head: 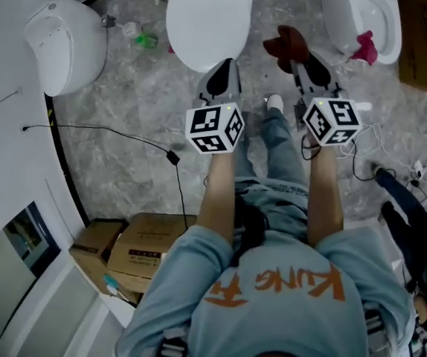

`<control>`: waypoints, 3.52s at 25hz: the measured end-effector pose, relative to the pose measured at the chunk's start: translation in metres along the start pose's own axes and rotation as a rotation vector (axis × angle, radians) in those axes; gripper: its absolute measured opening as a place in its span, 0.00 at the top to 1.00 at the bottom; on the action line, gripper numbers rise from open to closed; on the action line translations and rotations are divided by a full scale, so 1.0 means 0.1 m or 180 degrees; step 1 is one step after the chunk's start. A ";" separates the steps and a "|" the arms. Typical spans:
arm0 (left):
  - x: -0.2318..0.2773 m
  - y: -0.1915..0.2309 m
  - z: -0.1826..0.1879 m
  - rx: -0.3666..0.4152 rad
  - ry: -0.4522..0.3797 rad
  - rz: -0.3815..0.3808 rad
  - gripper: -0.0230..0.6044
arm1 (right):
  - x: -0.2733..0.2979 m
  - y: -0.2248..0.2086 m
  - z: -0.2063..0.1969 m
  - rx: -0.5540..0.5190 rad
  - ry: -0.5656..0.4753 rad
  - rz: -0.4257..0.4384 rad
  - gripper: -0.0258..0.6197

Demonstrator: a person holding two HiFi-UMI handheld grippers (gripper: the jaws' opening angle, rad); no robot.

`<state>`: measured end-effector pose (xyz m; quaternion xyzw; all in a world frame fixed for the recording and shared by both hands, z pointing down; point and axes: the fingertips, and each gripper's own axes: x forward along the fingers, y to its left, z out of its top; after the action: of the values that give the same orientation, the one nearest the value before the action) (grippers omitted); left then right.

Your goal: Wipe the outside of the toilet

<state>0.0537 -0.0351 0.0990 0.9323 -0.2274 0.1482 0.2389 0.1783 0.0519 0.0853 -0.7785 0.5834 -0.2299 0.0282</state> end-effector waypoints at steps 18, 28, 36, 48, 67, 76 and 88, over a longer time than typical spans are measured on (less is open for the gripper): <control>1.14 0.24 -1.18 -0.0318 0.0485 0.0250 0.97 | 0.90 -0.86 -1.22 0.0186 0.0641 0.0331 0.85; 1.52 0.39 -1.81 -0.0454 0.0722 0.0329 0.97 | 1.38 -1.33 -1.95 0.0310 0.0766 0.0183 0.85; 1.90 0.70 -2.18 -0.0655 0.0682 0.0564 0.97 | 1.91 -1.60 -2.40 0.0325 0.0865 0.0366 0.85; 2.14 0.92 -2.37 -0.0860 0.0605 0.0671 0.97 | 2.95 -1.83 -2.50 0.0289 0.0879 0.0425 0.85; 1.75 1.34 -2.60 -0.1189 0.0417 0.0946 0.97 | 3.26 -1.39 -3.22 -0.0652 0.1427 0.0785 0.85; 1.24 1.45 -2.87 -0.1330 0.0346 0.1038 0.97 | 2.87 -1.02 -3.63 -0.0832 0.1612 0.0855 0.85; 0.67 1.59 -3.14 -0.1508 0.0212 0.1059 0.97 | 2.45 -0.54 -3.98 -0.1010 0.1717 0.0803 0.85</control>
<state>-0.0204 -0.0222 0.4489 0.7950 -0.3975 0.1587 0.4298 0.1238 -0.0672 0.5367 -0.6060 0.6900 -0.3286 -0.2205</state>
